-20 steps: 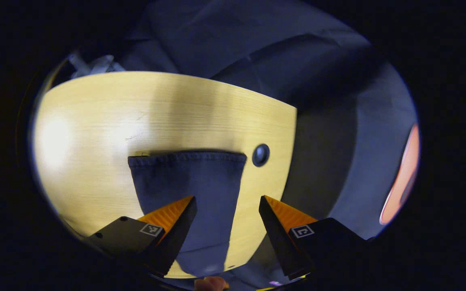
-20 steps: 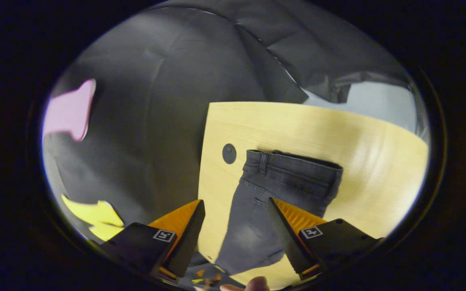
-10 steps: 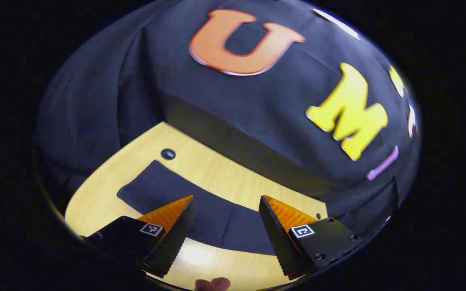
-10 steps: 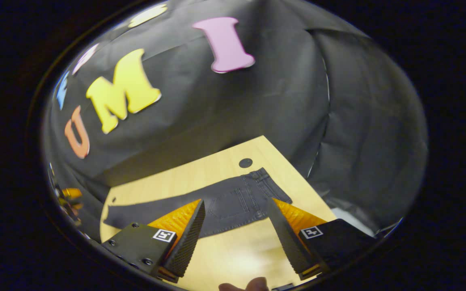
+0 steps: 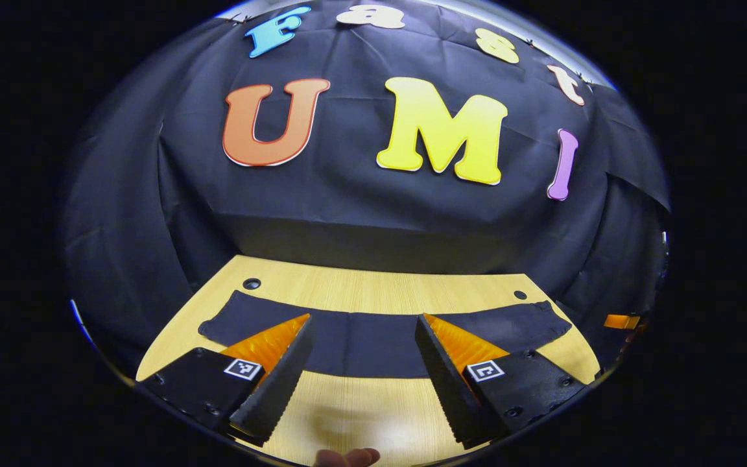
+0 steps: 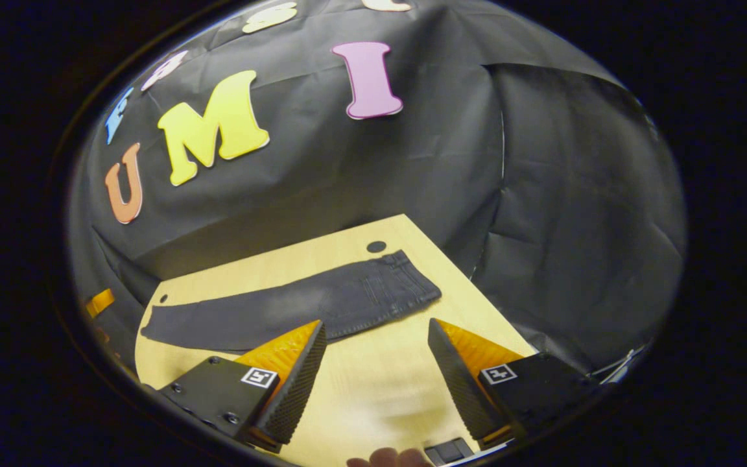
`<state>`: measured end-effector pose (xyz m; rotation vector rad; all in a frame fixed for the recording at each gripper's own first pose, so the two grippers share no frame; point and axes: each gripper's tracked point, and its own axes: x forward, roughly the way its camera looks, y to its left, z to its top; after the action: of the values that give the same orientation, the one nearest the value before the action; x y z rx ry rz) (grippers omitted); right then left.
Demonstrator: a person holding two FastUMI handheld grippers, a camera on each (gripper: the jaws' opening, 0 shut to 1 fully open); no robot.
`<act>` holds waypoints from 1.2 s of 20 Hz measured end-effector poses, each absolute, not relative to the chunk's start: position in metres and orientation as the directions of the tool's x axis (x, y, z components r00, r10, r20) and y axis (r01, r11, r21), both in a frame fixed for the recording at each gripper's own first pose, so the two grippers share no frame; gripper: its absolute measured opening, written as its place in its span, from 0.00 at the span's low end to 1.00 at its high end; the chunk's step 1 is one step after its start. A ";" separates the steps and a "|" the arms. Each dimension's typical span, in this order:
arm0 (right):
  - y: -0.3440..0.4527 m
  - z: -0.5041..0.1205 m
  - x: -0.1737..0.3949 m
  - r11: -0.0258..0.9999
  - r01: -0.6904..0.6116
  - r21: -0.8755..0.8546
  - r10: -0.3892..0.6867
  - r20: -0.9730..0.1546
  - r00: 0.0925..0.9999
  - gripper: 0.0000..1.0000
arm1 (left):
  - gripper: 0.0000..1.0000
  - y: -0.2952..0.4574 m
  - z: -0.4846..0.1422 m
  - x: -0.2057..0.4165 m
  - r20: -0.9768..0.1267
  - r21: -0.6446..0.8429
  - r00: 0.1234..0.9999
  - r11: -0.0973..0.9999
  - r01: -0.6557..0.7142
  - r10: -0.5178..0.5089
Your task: Grasp the waist and the cuffs of the jeans and fold them to make the two legs overlap; first hold the waist and fold one-third of the jeans toward the cuffs, then hold the cuffs and fold the remaining one-third in the same direction to finish folding.
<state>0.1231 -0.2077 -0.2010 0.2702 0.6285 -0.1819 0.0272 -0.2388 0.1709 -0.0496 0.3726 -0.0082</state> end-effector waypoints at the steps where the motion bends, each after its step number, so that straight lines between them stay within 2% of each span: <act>1: -0.208 -0.206 0.126 0.946 0.259 0.197 -0.090 -0.605 0.791 0.98 | 0.99 -0.237 0.173 0.028 -0.346 -0.037 0.938 0.999 -0.008 -0.005; 5: -0.244 -0.244 0.145 0.916 0.345 0.205 -0.148 -0.625 0.766 0.98 | 0.99 -0.239 0.173 0.016 -0.345 -0.035 0.938 0.998 -0.053 0.038; 10: -0.267 -0.304 0.210 0.874 0.402 0.274 -0.138 -0.653 0.745 0.98 | 0.99 -0.232 0.154 0.001 -0.420 -0.007 0.899 0.991 -0.137 0.122; 15: -0.294 -0.355 0.258 0.811 0.497 0.308 -0.170 -0.689 0.705 0.98 | 0.99 -0.227 0.142 -0.003 -0.480 0.028 0.859 0.982 -0.187 0.177; 21: -0.288 -0.373 0.291 0.831 0.468 0.302 -0.155 -0.682 0.715 0.98 | 0.99 -0.222 0.137 -0.006 -0.499 0.060 0.836 0.971 -0.230 0.228; 22: -0.287 -0.376 0.293 0.836 0.464 0.293 -0.158 -0.681 0.715 0.92 | 0.99 -0.221 0.137 -0.006 -0.502 0.064 0.832 0.970 -0.235 0.235; 23: -0.284 -0.377 0.296 0.842 0.456 0.290 -0.154 -0.680 0.717 0.92 | 0.99 -0.220 0.135 -0.007 -0.505 0.063 0.829 0.968 -0.241 0.240; 24: -0.286 -0.379 0.300 0.852 0.450 0.267 -0.168 -0.674 0.719 0.97 | 0.99 -0.217 0.133 -0.009 -0.510 0.060 0.824 0.965 -0.253 0.248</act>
<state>0.2996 -0.2865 -0.3792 0.4365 0.6894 -0.3541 -0.0093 -0.2165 0.1333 -0.0100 0.5405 0.2667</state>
